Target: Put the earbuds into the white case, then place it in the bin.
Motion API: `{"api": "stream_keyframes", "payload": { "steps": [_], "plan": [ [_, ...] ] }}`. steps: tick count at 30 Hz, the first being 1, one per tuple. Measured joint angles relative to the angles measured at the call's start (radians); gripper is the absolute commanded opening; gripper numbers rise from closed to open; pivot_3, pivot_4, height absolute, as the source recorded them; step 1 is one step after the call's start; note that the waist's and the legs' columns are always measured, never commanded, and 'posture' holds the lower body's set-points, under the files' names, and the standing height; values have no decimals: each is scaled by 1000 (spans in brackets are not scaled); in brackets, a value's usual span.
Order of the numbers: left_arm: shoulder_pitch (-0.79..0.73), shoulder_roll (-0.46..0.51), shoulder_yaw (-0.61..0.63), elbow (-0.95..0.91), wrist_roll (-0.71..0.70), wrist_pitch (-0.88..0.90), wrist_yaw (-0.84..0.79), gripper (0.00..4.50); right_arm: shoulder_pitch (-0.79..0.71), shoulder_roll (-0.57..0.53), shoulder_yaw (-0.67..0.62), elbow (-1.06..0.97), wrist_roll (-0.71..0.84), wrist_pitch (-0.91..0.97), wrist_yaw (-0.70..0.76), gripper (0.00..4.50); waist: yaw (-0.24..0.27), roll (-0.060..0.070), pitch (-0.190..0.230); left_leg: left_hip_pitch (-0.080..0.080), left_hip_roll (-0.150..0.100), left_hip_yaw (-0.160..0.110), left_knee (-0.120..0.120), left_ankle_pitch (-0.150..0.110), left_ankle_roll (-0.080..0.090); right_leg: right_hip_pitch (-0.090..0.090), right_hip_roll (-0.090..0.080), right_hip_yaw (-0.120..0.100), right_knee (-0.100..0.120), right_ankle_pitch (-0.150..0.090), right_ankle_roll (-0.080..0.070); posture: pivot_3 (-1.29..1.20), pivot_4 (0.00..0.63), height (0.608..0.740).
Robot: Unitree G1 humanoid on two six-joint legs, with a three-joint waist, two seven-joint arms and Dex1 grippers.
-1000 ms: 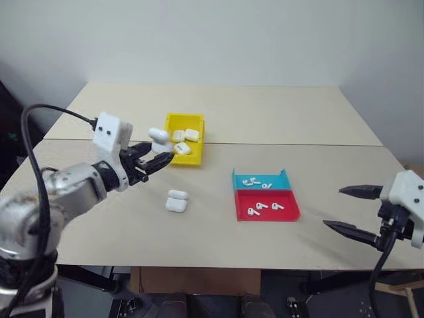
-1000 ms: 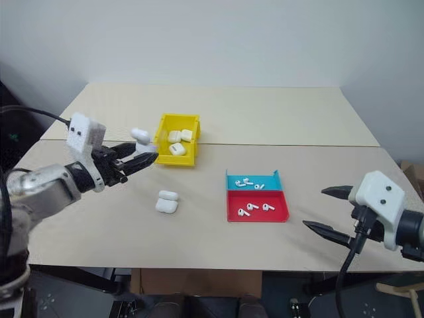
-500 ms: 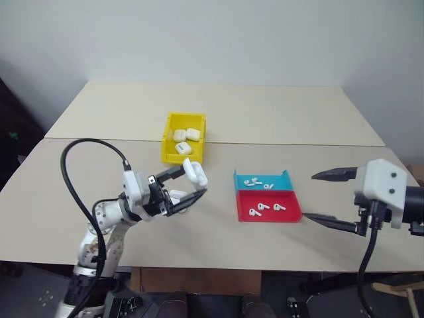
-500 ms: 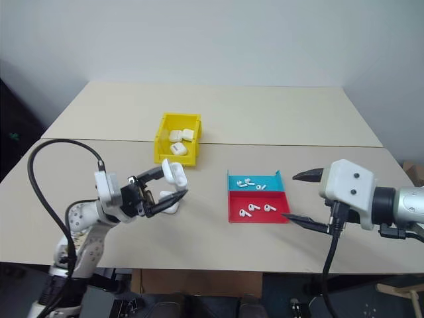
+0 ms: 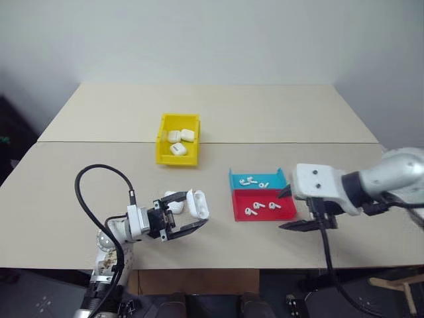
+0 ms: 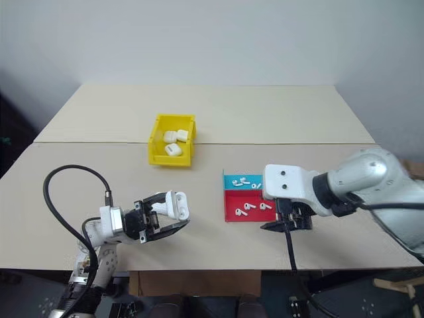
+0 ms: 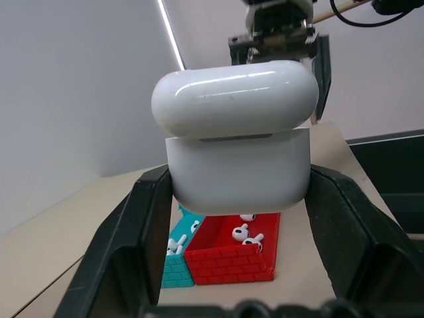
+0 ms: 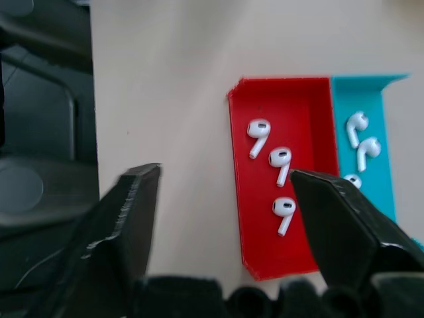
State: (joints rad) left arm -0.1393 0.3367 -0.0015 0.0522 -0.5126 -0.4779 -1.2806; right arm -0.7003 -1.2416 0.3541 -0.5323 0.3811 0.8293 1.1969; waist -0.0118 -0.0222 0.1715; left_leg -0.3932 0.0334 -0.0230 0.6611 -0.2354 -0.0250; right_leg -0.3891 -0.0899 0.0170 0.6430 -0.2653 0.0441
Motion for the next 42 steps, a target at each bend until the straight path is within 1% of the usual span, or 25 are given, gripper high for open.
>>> {"api": "stream_keyframes", "payload": {
  "steps": [3,8,13,16,19,22,25,42],
  "plan": [
    [13,3,2,-25,-5,1,12,2762,-50,57,106,94,-106,-16,26,3587,0,0,0,0,0,0,0,0,0,-1,0,0,1,0,0,0,150,740],
    [38,4,-1,-60,-17,-1,12,2762,-105,150,190,224,-232,-33,49,3587,-2,1,0,0,0,0,0,0,0,-2,0,0,3,0,0,0,150,740],
    [58,13,0,-89,-21,21,43,2762,-123,204,197,284,-288,-40,67,3587,-1,1,0,1,0,0,0,0,0,-1,0,0,3,0,0,0,150,740],
    [60,14,0,-99,-22,26,54,2762,-124,235,223,322,-328,-53,77,3587,-1,1,0,1,0,0,0,0,0,-1,0,0,3,0,0,0,150,740],
    [61,14,-1,-101,-22,26,55,2762,-128,251,227,341,-352,-62,94,3587,-1,1,0,0,0,0,0,0,0,-1,0,0,3,0,0,0,150,740],
    [68,15,-1,-102,-24,27,54,2762,-145,274,229,369,-377,-65,110,3024,-1,1,0,1,0,0,0,0,0,-1,1,0,3,0,0,0,150,740],
    [69,15,-4,-105,-24,27,57,2762,-151,302,235,398,-408,-75,111,3024,-3,1,0,1,0,0,0,0,0,-1,1,0,3,0,0,0,150,740],
    [80,15,-20,-115,3,25,93,2762,-152,369,260,529,-519,-144,133,3024,-2,1,0,1,0,0,0,0,0,-1,1,0,4,0,0,0,150,740]
  ]
}}
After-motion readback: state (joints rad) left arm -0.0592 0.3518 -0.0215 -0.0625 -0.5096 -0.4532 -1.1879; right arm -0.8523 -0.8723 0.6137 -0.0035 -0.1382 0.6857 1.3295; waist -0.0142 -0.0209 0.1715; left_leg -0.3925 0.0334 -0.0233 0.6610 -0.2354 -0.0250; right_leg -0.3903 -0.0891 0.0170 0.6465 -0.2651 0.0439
